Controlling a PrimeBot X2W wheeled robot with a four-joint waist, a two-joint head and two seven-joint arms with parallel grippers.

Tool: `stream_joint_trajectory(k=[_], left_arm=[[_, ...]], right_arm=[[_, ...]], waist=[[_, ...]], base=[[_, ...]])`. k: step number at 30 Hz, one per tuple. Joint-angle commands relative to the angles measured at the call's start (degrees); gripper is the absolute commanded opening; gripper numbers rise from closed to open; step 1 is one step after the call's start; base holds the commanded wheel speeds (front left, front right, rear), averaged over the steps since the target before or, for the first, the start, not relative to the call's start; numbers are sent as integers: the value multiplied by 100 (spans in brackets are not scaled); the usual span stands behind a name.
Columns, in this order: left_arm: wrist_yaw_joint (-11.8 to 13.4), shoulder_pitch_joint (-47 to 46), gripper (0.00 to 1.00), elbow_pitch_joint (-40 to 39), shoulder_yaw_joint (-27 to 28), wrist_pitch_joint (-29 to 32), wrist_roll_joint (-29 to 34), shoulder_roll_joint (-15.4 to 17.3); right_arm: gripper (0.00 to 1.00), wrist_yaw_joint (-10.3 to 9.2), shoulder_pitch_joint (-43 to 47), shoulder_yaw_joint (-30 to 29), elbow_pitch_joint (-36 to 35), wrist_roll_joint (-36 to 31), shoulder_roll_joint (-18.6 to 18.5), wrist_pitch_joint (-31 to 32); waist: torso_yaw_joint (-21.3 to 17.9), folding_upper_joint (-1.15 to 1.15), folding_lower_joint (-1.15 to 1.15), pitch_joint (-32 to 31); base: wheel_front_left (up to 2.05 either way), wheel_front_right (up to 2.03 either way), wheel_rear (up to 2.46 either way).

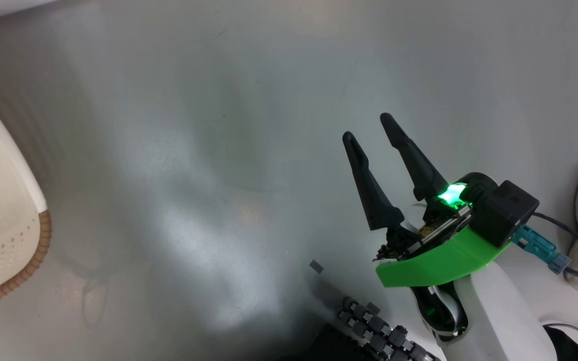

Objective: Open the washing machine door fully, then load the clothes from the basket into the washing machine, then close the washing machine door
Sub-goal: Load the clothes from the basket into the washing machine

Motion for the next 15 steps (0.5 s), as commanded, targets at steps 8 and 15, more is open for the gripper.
stream_joint_trajectory(k=[8, 15], left_arm=[[-185, -424, 100, 307, -104, -197, 55, 16], [-237, -335, 100, 468, -188, -366, 13, -125]], right_arm=[[100, 9, 69, 25, -107, -38, -18, -68], [100, 9, 51, -75, -82, -131, -18, -68]], waist=[[151, 0, 0, 16], [343, 0, 0, -122]], base=[[0, 0, 0], [0, 0, 0]])
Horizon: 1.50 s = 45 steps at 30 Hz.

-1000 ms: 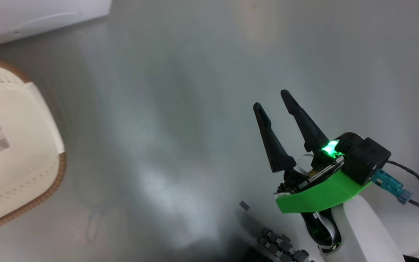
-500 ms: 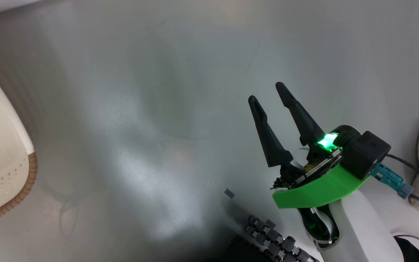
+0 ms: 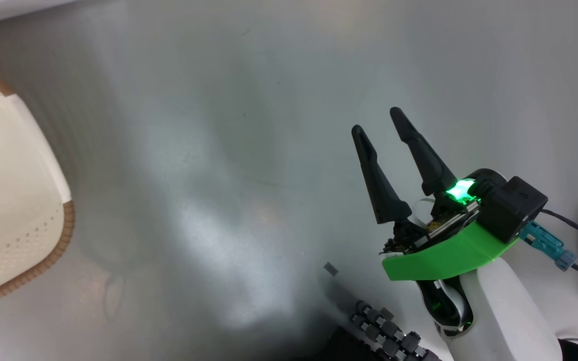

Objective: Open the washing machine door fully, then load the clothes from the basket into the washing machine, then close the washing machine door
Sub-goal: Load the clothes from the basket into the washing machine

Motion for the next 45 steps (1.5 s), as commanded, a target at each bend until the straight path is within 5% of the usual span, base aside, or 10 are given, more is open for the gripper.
stream_joint_trajectory(k=[1, 15, 25, 34, 45], left_arm=[[-20, 100, 100, -123, 24, -76, -20, 204], [125, 2016, 100, -1319, 317, -506, -654, 90], [888, 4390, 100, -3453, 834, -1108, -970, 124], [1668, 6749, 100, -5095, 1238, -1656, -1056, -173], [2068, 8349, 100, -5902, 883, -1900, -844, -878]], right_arm=[[100, 9, 92, 46, -95, -81, -18, -68], [100, 9, 246, -201, 21, -434, -18, -68], [100, 9, 413, -371, 109, -698, -18, -68], [100, 9, 635, -569, 238, -1062, -18, -68], [100, 9, 972, -834, 217, -1563, -18, 99]], waist=[[100, 0, 0, -107], [604, 0, 0, -849], [963, 0, 0, -1397], [1373, 0, 0, -2054], [1921, 0, 0, -2776]], base=[[0, 0, 0], [0, 0, 0], [0, 0, 0], [0, 0, 0], [0, 0, 0]])
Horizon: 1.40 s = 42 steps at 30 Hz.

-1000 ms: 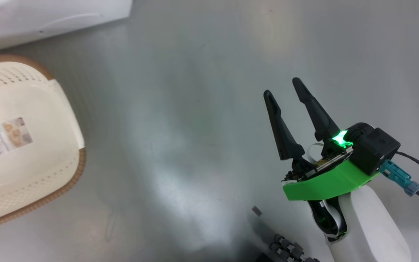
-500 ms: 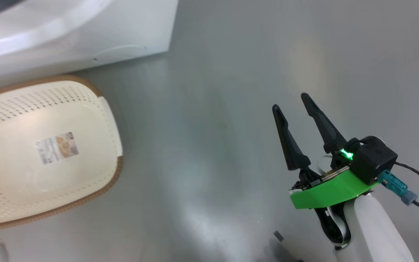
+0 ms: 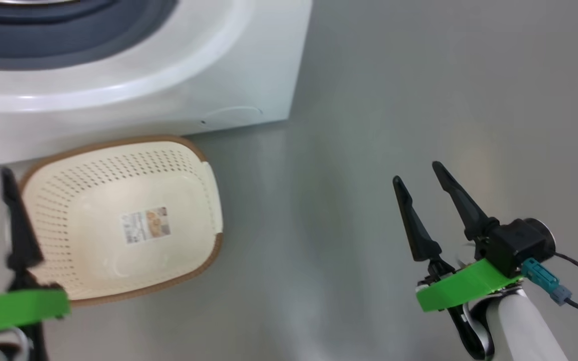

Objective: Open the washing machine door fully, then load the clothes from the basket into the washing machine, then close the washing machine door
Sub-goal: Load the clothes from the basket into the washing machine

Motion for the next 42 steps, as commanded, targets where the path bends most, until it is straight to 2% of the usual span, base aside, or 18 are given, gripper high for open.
stream_joint_trajectory(k=[1, 7, 14, 24, 42], left_arm=[[58, 71, 100, -185, 155, -50, 107, 99], [123, 518, 100, -275, -133, -97, 294, -275], [13, 912, 100, -38, -423, -114, 387, -540], [-102, 1190, 100, 115, -631, -105, 401, -565], [8, 1405, 100, 139, -813, 51, 474, -513]], right_arm=[[100, 9, 167, 77, -176, -63, 5, 36], [100, 9, 447, -93, -363, -203, 5, 281], [100, 9, 876, -163, -544, -217, 5, 523], [100, 9, 1245, -150, -702, -200, 5, 709], [100, 9, 1734, -328, -1009, -131, 5, 942]], waist=[[346, 0, 0, -372], [570, 0, 0, -743], [696, 0, 0, -1387], [705, 0, 0, -1952], [776, 0, 0, -2464]], base=[[0, 0, 0], [0, 0, 0], [0, 0, 0], [0, 0, 0], [0, 0, 0]])
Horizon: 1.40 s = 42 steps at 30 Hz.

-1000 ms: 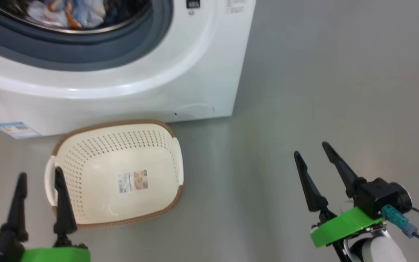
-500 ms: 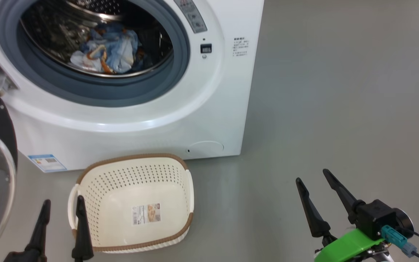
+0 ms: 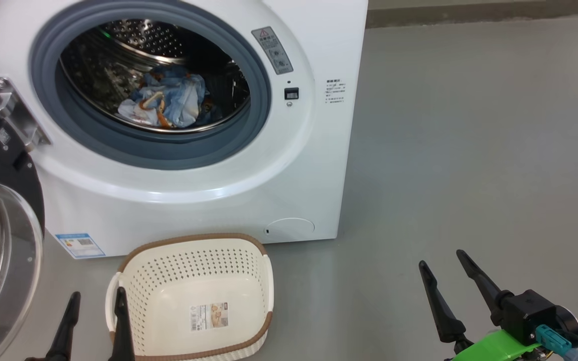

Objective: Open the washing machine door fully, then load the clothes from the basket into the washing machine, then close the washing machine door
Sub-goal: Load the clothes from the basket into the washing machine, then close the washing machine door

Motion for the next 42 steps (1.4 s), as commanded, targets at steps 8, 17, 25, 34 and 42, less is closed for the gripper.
stream_joint_trajectory(k=[8, 17, 25, 34, 42], left_arm=[[118, -143, 100, -149, 183, 21, 87, 148], [145, -151, 100, -153, 165, 26, 77, 147], [151, -167, 100, -142, 160, 24, 71, 162], [145, -211, 100, -115, 148, 7, 67, 162], [158, -232, 100, -85, 137, -8, 63, 147]], right_arm=[[100, 9, -1, 83, -230, 42, -15, 44], [100, 9, 19, 77, -226, 55, -15, 57], [100, 9, 28, 73, -216, 71, -15, 47], [100, 9, 17, 63, -223, 68, -15, 52], [100, 9, 21, 75, -243, 65, -15, 60]], waist=[[11, 0, 0, -88], [-34, 0, 0, -112], [-53, 0, 0, -110], [-21, 0, 0, -116], [23, 0, 0, -119]], base=[[0, 0, 0], [0, 0, 0], [0, 0, 0], [-13, 13, 0], [-110, 110, 0]])
